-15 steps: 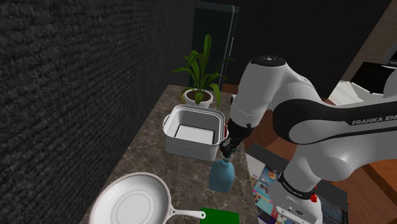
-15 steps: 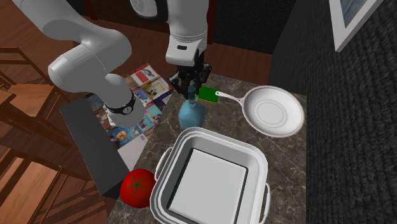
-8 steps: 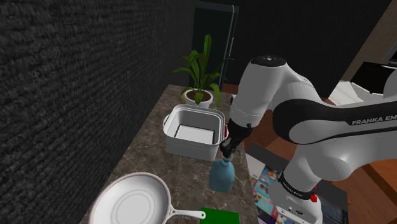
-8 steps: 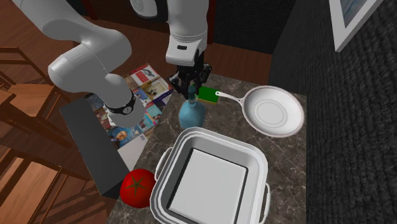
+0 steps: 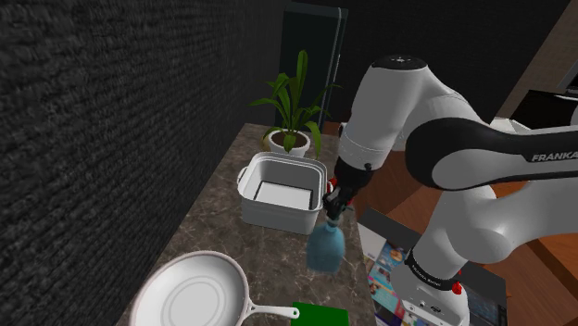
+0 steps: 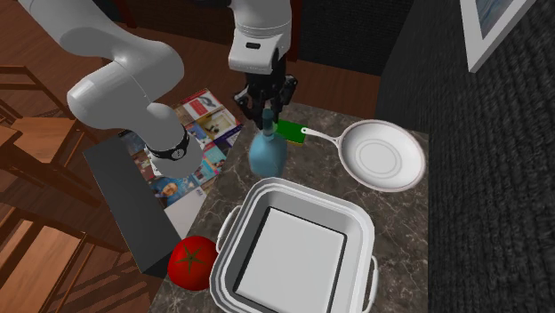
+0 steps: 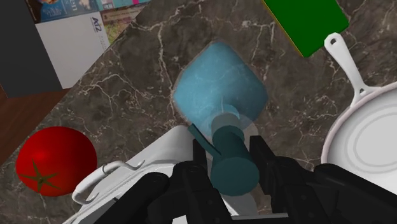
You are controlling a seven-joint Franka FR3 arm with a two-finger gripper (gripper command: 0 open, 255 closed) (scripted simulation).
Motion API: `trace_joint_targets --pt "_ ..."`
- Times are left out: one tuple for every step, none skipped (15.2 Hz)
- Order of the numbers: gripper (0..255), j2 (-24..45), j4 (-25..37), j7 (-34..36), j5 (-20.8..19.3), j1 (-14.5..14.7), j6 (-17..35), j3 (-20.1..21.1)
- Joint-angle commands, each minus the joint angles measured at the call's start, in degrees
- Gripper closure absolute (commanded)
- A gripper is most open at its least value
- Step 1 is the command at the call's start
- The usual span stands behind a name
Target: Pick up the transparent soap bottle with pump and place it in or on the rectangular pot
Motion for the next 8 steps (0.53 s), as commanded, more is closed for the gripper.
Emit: trace_joint_targets --pt "255 -0.43 1.37 -0.11 -0.43 -0.13 -1.80 -0.57" --pt "255 -0.51 2.08 -0.15 -0.64 -0.22 -2.58 -0.81" --pt "255 -0.58 2.79 -0.19 -0.84 -0.31 -3.35 -1.04" --pt "255 -0.62 3.52 -0.23 -1.04 -0.40 -4.12 -1.27" --pt "255 -0.65 4.25 -0.27 -1.24 -0.50 -4.87 -1.49" --pt "255 -0.66 4.99 -0.31 -1.43 -0.59 -5.62 -1.71" --pt "255 -0.66 5.74 -0.34 -1.62 -0.69 -6.36 -1.92" --pt "255 -0.64 6.50 -0.38 -1.81 -0.78 -7.10 -2.13"
